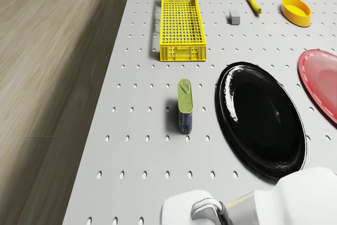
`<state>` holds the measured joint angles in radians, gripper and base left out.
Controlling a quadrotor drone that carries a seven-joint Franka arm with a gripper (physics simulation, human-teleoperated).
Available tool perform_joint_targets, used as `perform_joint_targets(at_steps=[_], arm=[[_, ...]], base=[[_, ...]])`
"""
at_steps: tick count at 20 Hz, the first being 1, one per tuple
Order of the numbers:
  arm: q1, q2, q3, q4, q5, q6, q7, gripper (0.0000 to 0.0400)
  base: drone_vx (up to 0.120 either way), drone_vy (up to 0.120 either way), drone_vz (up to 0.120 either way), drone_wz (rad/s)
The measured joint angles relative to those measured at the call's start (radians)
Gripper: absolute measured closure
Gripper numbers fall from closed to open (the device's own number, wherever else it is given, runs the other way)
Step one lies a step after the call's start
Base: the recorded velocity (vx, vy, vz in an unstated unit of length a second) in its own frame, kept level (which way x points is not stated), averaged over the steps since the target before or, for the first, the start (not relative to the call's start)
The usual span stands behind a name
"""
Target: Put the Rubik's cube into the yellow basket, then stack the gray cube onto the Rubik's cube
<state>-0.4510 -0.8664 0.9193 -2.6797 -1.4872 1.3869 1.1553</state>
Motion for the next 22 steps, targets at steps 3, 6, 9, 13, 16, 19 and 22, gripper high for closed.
perform_joint_targets(at_steps=[3,6,9,13,16,19,22], arm=[[-0.163,-0.040,0.119,-0.116,-0.233,-0.068,0.128,0.0000],[-0.306,-0.077,0.200,-0.174,-0.371,-0.135,0.227,0.0000],[-0.411,-0.109,0.253,-0.199,-0.443,-0.183,0.296,0.0000],[-0.497,-0.145,0.294,-0.212,-0.484,-0.214,0.353,0.0000],[-0.536,-0.168,0.314,-0.215,-0.495,-0.221,0.379,0.0000],[-0.561,-0.188,0.327,-0.216,-0.496,-0.220,0.397,0.0000],[-0.579,-0.206,0.338,-0.216,-0.492,-0.213,0.410,0.0000]], base=[[0.120,0.000,-0.040,0.000],[0.120,0.000,-0.120,0.000],[0.120,-0.040,-0.120,0.000],[0.120,-0.120,-0.120,0.000],[0.120,-0.120,-0.120,0.000],[0.120,-0.120,-0.120,0.000],[0.120,-0.013,-0.013,0.000]])
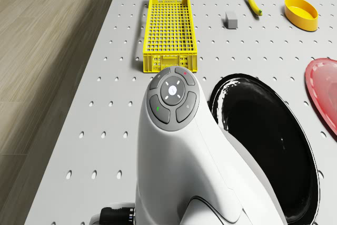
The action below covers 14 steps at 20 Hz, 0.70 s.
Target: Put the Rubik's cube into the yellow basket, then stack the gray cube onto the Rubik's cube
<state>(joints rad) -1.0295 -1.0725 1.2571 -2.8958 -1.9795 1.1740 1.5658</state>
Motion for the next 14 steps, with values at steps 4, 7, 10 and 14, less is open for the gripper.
perform_joint_targets(at_steps=[4,7,10,14], arm=[[-0.016,-0.023,0.011,0.001,0.008,0.014,0.013,0.0000],[-0.025,-0.040,0.018,0.002,0.016,0.026,0.021,0.0000],[-0.033,-0.056,0.024,0.003,0.024,0.039,0.027,0.0000],[-0.041,-0.076,0.031,0.004,0.034,0.057,0.035,0.0000]], base=[[0.120,0.000,0.000,0.000],[0.120,0.000,0.000,0.000],[0.120,0.000,0.000,0.000],[0.120,0.000,-0.030,0.000]])
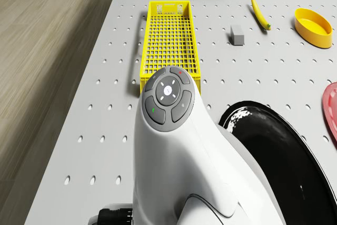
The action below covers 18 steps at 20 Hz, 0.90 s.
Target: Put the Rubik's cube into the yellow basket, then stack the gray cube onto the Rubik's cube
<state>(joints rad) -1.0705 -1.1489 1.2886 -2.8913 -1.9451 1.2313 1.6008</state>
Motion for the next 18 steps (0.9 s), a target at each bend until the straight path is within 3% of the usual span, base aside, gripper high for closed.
perform_joint_targets(at_steps=[9,15,18], arm=[[-0.016,-0.044,0.014,0.003,0.023,0.040,0.015,0.0000],[-0.024,-0.072,0.022,0.005,0.037,0.065,0.023,0.0000],[-0.028,-0.085,0.026,0.006,0.044,0.078,0.027,0.0000]], base=[[0.120,0.000,-0.116,0.000],[0.113,0.000,0.000,0.000],[0.000,0.000,-0.107,0.000]])
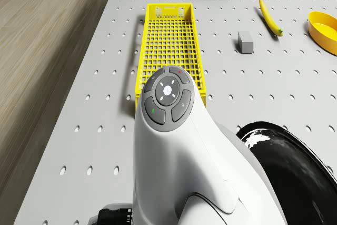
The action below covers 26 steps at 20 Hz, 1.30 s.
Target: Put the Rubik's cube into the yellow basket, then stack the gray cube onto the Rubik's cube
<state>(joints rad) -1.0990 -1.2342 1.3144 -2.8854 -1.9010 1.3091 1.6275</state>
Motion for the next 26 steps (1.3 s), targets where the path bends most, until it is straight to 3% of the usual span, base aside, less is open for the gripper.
perform_joint_targets(at_steps=[5,13,20,26], arm=[[-0.006,-0.021,0.006,0.001,0.011,0.020,0.006,0.0000],[-0.016,-0.054,0.014,0.003,0.026,0.050,0.014,0.0000],[-0.023,-0.080,0.020,0.005,0.039,0.074,0.021,0.0000],[-0.028,-0.101,0.024,0.006,0.048,0.094,0.026,0.0000]], base=[[-0.104,0.000,-0.120,0.000],[-0.120,-0.120,-0.120,0.000],[0.000,0.000,-0.120,0.000],[-0.067,0.000,-0.120,0.000]])
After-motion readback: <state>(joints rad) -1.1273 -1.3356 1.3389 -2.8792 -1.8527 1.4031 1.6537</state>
